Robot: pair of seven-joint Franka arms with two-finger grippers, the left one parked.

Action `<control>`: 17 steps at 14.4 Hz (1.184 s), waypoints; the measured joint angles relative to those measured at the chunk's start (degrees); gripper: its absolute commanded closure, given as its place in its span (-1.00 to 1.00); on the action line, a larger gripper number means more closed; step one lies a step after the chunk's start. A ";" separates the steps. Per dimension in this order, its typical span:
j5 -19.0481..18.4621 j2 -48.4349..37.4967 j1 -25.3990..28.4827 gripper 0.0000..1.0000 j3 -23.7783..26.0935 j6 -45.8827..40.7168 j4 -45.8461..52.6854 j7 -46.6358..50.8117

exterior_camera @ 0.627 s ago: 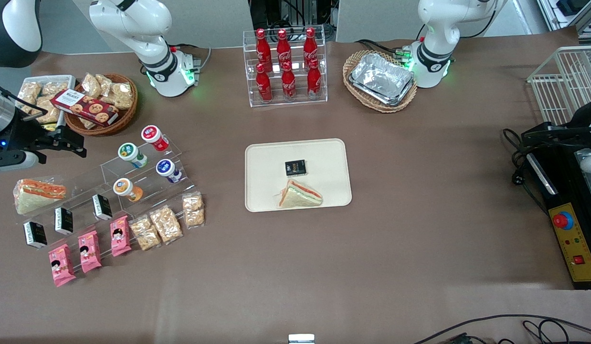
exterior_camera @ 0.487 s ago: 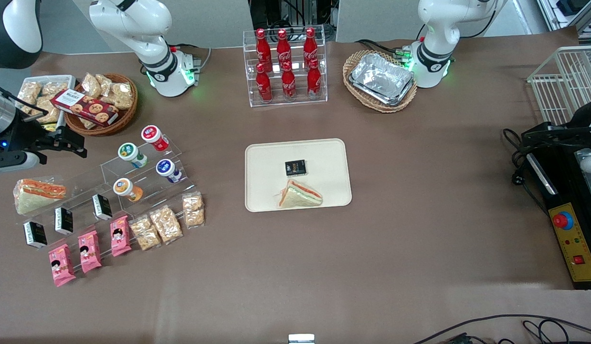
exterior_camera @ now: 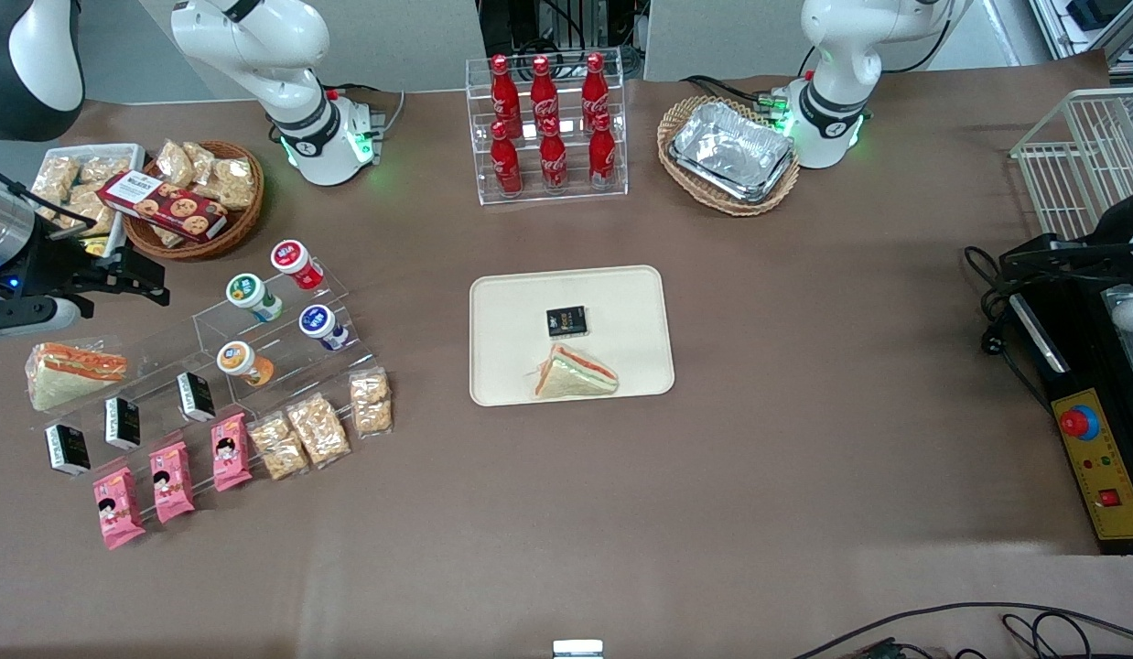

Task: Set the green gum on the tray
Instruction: 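Move the right gripper down over the green gum bottle on the rack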

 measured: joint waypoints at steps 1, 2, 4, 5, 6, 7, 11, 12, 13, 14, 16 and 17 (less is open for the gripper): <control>0.00 0.03 -0.13 -1.00 0.00 0.12 0.07 0.00; 0.00 0.04 -0.22 -1.00 0.00 0.32 0.18 0.00; 0.00 0.06 -0.33 -1.00 0.00 0.43 0.47 0.00; 0.00 0.08 -0.35 -1.00 0.00 0.43 0.56 0.00; 0.00 0.09 -0.36 -1.00 0.00 0.43 0.58 0.04; 0.00 0.10 -0.37 -1.00 0.00 0.43 0.58 0.26; 0.00 -0.39 -0.37 -1.00 0.03 0.39 -0.43 0.61; 0.00 -1.40 -0.37 -1.00 0.03 1.10 -2.23 0.66; 0.00 -3.17 -0.37 -1.00 0.03 2.87 -5.18 0.73; 0.00 -5.45 -0.38 -1.00 -0.06 4.77 -8.82 0.89; 0.01 -10.21 -0.41 -1.00 -0.81 7.14 -15.55 1.07; 0.01 -12.03 -0.42 -1.00 -1.18 7.46 -17.80 1.07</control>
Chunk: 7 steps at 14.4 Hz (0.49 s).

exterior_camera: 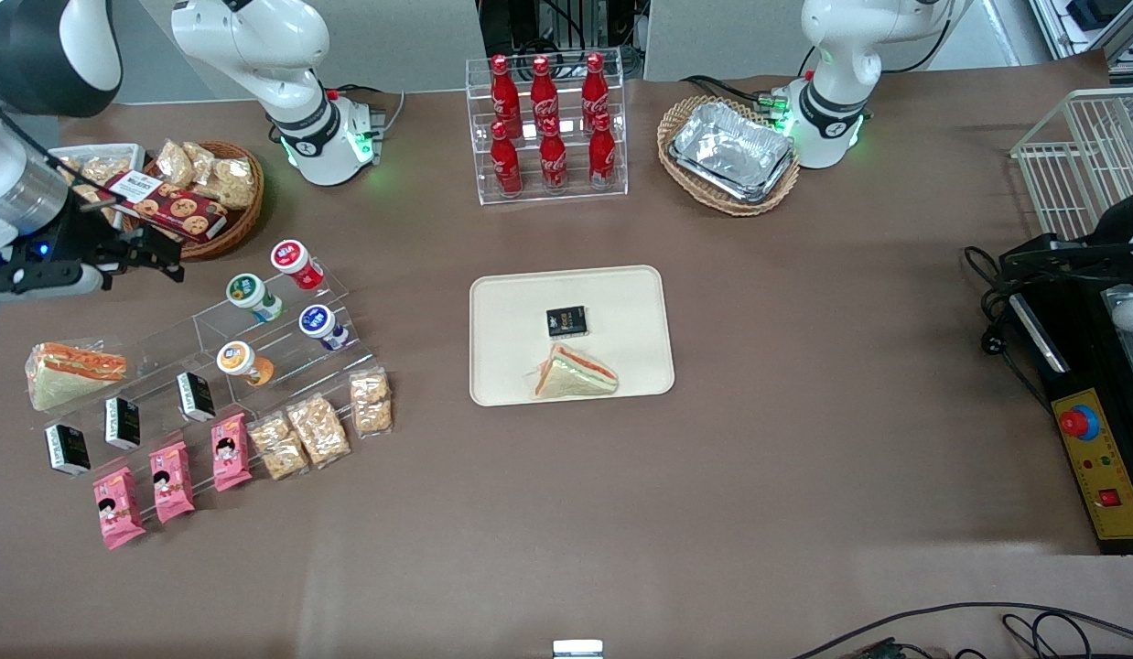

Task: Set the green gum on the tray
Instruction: 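Move the right gripper down over the green gum bottle on the rack, then close the right gripper around the green gum bottle's cap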

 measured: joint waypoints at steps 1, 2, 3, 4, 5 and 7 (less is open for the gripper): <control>0.01 -1.28 0.00 -1.00 -0.24 0.08 -1.52 0.00; 0.01 -2.04 -0.01 -1.00 -0.36 0.18 -2.60 0.00; 0.04 -2.42 -0.01 -1.00 -0.47 0.37 -3.44 0.07; 0.16 -2.54 -0.01 -1.00 -0.67 0.69 -4.07 0.12; 0.34 -2.54 -0.02 -1.00 -0.89 0.93 -4.48 0.14; 1.11 -2.52 -0.02 -1.00 -1.13 2.04 -5.53 0.15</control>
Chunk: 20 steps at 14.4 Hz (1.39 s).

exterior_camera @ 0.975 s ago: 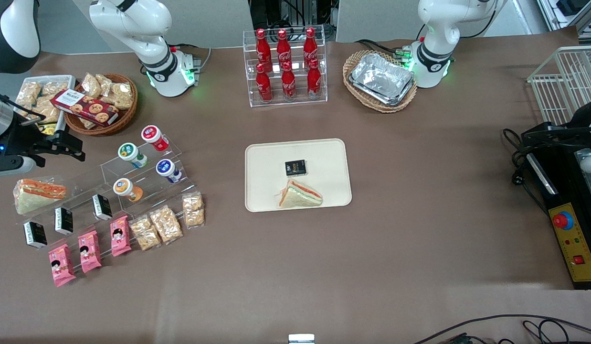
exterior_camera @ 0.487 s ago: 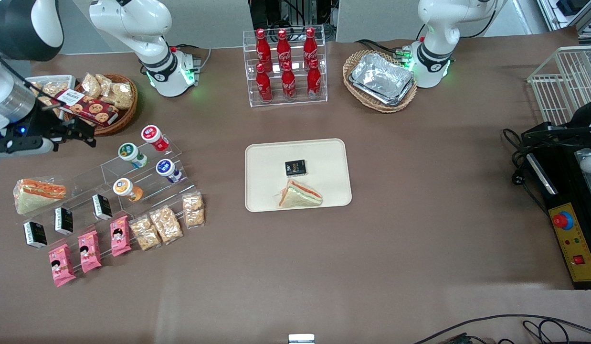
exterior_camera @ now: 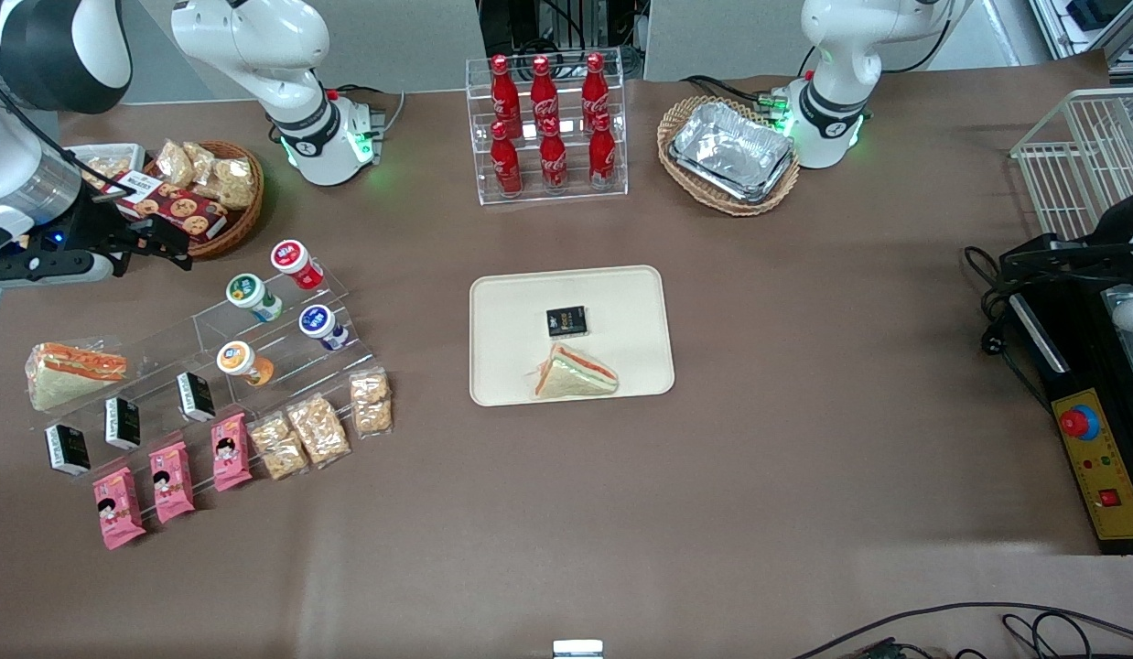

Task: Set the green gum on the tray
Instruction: 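Close the right gripper around the green gum bottle's cap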

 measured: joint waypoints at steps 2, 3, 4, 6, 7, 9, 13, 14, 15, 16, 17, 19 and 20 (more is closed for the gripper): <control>0.81 0.01 0.01 -1.00 0.00 2.59 -2.37 0.65; 0.90 0.04 0.07 -1.00 0.02 4.44 -4.00 1.36; 0.97 0.10 0.16 -1.00 0.06 6.48 -5.82 1.77; 1.18 0.26 0.20 -1.00 0.16 11.13 -10.03 2.29; 1.21 0.39 0.21 -1.00 0.18 13.48 -12.11 2.39; 1.25 0.83 0.21 -1.00 0.18 17.16 -15.21 2.46; 1.35 3.02 0.21 -1.00 0.17 21.78 -17.61 2.51; 1.55 3.39 0.21 -1.00 0.17 23.06 -18.25 2.53; 1.81 3.62 0.21 -1.00 0.17 24.12 -18.90 2.53; 1.91 3.70 0.21 -1.00 0.17 24.79 -19.48 2.53; 1.94 3.70 0.25 -1.00 0.19 25.01 -19.86 2.56; 1.98 3.68 0.34 -1.00 0.32 25.16 -20.19 3.27; 1.98 3.67 0.50 -1.00 0.37 25.20 -20.43 3.68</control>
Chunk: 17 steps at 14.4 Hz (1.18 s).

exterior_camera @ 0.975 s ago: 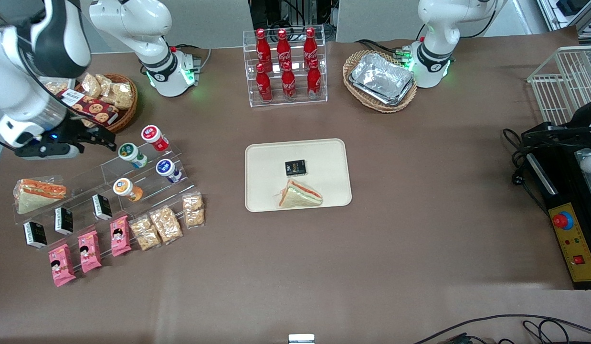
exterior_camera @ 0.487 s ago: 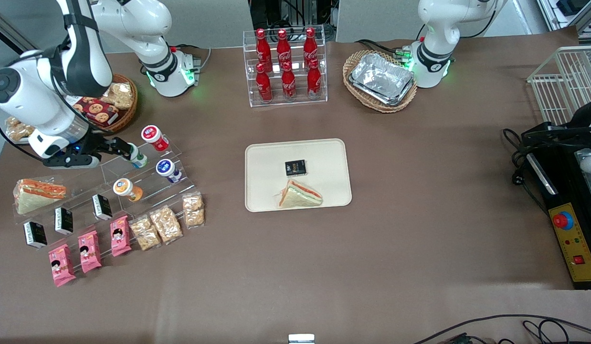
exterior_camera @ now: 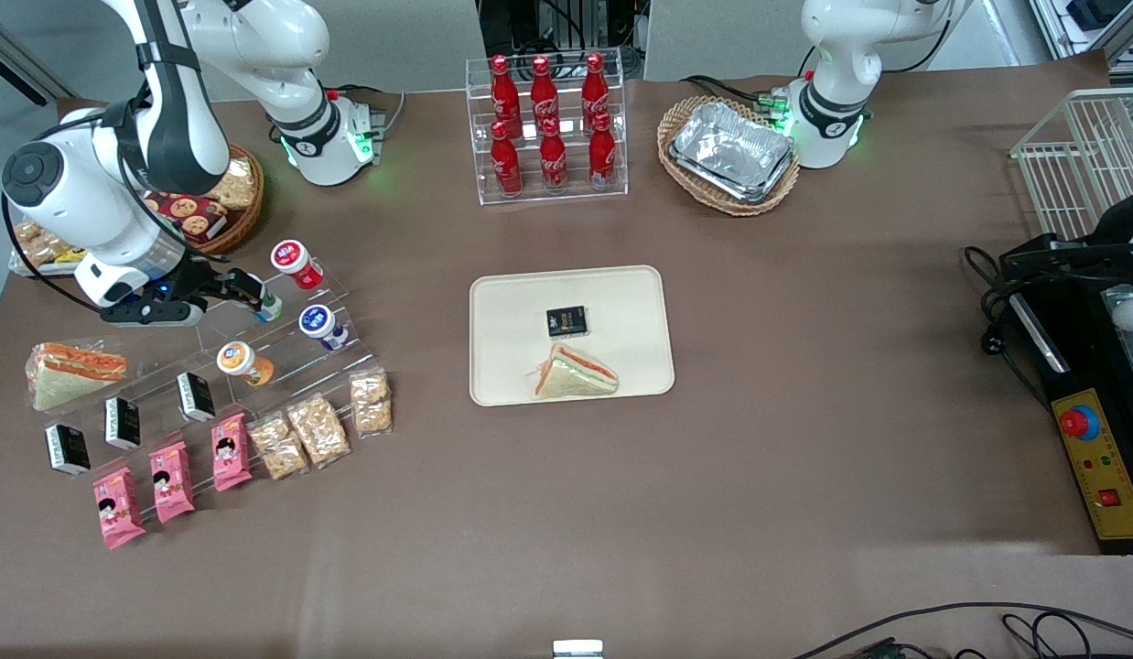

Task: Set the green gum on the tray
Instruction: 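Close the right gripper around the green gum bottle's cap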

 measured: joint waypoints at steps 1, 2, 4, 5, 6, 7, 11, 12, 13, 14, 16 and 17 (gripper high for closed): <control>0.00 0.00 0.28 -1.00 0.02 0.05 -0.26 0.28; 0.02 -0.02 0.55 -1.00 0.03 0.12 -0.55 0.82; 0.03 -0.08 0.85 -1.00 0.03 0.19 -1.17 1.90; 0.03 -0.15 0.90 -1.00 0.03 0.23 -1.47 2.12; 0.03 -0.21 0.91 -1.00 0.03 0.23 -1.69 2.17; 0.03 -0.28 0.91 -1.00 0.03 0.24 -1.86 2.19; 0.03 -0.95 0.92 -0.95 0.03 0.24 -2.37 2.21; 0.03 -1.18 0.96 -0.93 0.06 0.23 -2.51 2.21; 0.03 -1.49 1.15 -0.91 0.13 0.23 -2.80 2.23; 0.05 -1.81 1.41 -0.88 0.21 0.23 -3.14 2.39; 0.06 -2.30 1.82 -0.73 0.31 0.23 -3.63 2.80; 0.06 -2.45 1.90 -0.69 0.32 0.23 -3.77 2.87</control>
